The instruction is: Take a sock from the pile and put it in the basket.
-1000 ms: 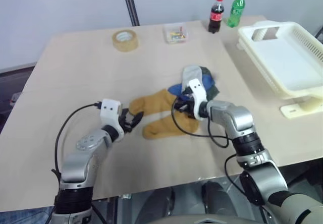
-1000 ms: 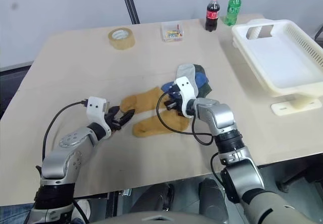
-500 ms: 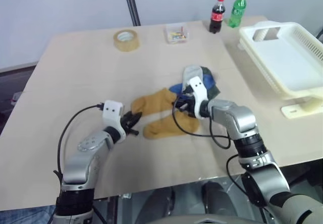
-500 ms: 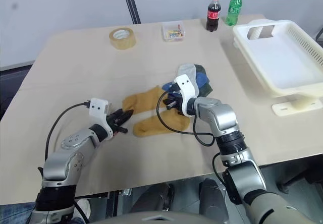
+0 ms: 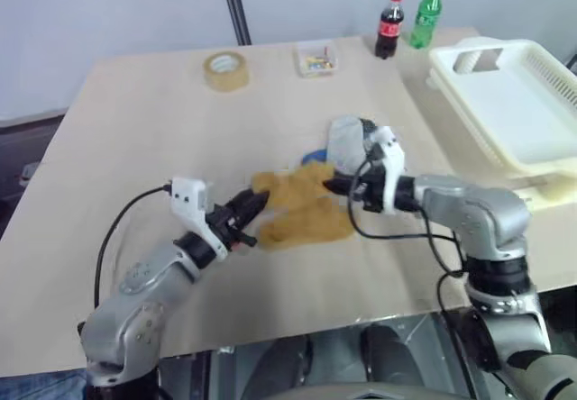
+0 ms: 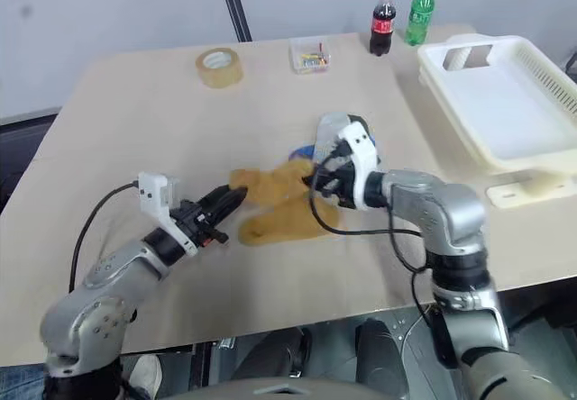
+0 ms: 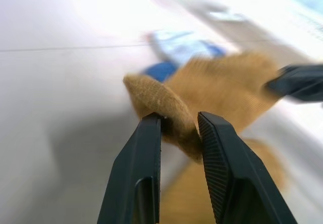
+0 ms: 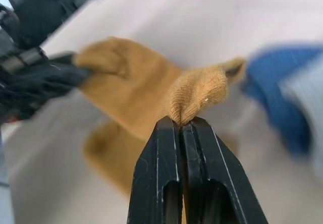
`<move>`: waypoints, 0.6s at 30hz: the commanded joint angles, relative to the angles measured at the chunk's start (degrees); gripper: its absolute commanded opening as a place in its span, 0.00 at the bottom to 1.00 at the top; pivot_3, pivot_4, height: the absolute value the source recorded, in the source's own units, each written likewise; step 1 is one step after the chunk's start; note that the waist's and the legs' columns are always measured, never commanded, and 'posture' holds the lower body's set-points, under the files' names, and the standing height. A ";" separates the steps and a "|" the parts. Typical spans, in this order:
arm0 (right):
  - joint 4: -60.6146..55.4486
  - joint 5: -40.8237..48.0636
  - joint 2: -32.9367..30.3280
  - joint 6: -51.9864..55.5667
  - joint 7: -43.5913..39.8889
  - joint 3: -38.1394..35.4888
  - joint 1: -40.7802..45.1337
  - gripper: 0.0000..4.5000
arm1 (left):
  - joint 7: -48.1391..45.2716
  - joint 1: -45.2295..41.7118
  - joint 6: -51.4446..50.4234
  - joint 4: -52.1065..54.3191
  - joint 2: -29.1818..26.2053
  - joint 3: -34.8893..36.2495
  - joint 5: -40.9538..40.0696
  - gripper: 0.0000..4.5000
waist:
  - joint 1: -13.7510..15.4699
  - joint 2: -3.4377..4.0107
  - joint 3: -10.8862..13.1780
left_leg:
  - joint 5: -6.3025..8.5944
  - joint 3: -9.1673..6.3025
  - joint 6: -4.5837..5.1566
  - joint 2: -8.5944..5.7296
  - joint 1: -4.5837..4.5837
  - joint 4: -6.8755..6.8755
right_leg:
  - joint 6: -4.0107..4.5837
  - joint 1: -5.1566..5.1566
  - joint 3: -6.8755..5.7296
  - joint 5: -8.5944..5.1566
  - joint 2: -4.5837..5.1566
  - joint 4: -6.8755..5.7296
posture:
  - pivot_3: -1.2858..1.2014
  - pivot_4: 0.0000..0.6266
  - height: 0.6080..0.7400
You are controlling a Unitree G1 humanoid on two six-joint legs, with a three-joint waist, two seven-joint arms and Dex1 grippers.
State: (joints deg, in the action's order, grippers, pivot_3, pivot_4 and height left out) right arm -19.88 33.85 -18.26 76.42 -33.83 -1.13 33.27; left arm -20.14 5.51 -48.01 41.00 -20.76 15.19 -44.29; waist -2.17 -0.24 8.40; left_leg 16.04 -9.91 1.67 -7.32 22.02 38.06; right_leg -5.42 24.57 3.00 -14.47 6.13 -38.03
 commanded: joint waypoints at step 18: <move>0.64 0.79 -3.43 -0.69 2.65 1.60 -4.58 0.00 | 5.90 7.14 3.40 0.99 1.98 -6.49 2.88 0.28 | 1.56 -0.03 0.02 | 0.00 0.04 -0.01 0.01 -0.06 0.02 | -0.02 -0.12 0.00 0.05 0.00 0.06 | 0.52 0.24 1.00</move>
State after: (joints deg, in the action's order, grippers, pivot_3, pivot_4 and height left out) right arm -18.88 34.35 -21.13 77.28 -30.84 0.25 27.86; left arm -13.99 13.59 -46.19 42.05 -18.61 6.55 -40.72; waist -0.61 -0.27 8.42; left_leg 16.04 -9.87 1.67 -7.31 21.97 38.08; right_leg -5.44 24.45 2.99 -14.43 6.13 -37.97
